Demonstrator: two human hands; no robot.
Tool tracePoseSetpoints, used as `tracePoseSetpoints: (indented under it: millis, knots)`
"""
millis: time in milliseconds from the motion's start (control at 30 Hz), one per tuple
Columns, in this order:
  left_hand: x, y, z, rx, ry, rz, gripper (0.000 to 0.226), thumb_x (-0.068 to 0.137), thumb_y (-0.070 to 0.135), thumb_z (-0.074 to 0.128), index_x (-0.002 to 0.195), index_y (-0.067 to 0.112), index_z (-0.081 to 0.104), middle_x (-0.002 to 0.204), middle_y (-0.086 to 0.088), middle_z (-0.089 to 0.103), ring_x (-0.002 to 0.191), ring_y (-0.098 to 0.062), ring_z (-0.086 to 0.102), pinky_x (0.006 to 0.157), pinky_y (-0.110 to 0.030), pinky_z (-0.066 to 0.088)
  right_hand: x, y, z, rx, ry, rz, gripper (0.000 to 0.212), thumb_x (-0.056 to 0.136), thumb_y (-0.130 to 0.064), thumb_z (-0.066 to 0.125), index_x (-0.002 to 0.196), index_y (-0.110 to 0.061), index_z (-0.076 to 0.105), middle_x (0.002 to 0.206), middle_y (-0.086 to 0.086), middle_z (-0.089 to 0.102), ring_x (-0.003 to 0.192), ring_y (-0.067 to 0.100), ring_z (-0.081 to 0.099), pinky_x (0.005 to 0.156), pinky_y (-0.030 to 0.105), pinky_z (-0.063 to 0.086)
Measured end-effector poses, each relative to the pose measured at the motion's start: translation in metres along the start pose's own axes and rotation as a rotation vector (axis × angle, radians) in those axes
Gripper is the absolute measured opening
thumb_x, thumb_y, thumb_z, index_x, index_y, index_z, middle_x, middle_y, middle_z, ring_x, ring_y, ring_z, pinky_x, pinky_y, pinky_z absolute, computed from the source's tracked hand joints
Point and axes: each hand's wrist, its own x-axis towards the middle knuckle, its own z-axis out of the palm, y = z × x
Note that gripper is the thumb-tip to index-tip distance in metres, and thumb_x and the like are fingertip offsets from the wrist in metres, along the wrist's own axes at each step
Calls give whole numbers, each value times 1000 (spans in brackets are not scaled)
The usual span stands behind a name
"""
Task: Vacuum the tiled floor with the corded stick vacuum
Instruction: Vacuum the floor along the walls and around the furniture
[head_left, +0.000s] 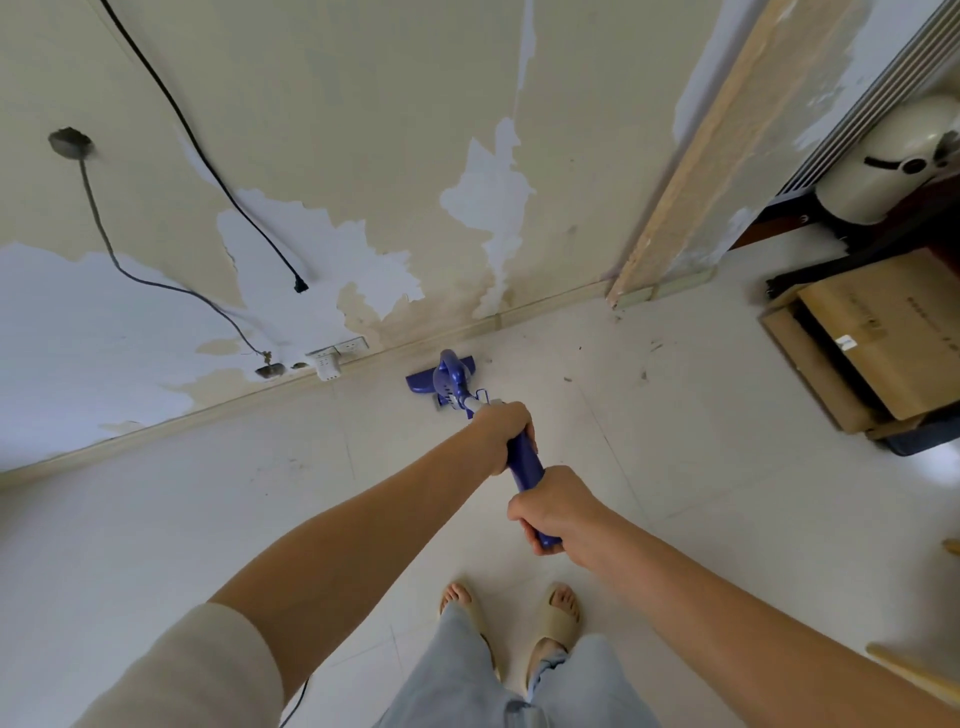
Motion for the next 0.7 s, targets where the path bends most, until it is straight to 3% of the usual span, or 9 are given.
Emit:
tracePoseSetpoints:
  millis: [100, 267, 467, 700]
  knots:
    - [-3, 10, 4, 5, -7, 23, 13, 82, -5, 46, 71, 4, 46, 61, -11, 49, 56, -22, 47, 73, -30, 46, 1, -10, -6, 31, 18, -3, 19, 82, 4, 55, 98, -4, 49, 66, 7, 50, 50, 13, 45, 39, 19, 41]
    - [4, 15, -5, -53, -7, 37, 14, 83, -6, 45, 73, 4, 44, 62, -11, 48, 55, -20, 46, 61, -28, 45, 13, -21, -2, -11, 23, -3, 19, 81, 6, 54, 97, -2, 51, 65, 8, 50, 48, 13, 46, 44, 22, 43]
    - [19, 27, -14, -49, 15, 46, 13, 83, -4, 49, 73, 5, 47, 65, -11, 50, 59, -21, 48, 77, -31, 47, 27, -32, 1, -45, 43, -13, 22, 81, 6, 53, 101, -1, 53, 64, 7, 51, 45, 13, 45, 39, 18, 41]
    - [26, 37, -7, -59, -8, 40, 18, 83, -5, 46, 68, 5, 46, 65, -11, 49, 60, -20, 47, 74, -28, 46, 31, -40, -8, -18, 56, 4, 14, 81, 3, 56, 94, -3, 54, 60, 6, 52, 47, 14, 46, 43, 21, 41]
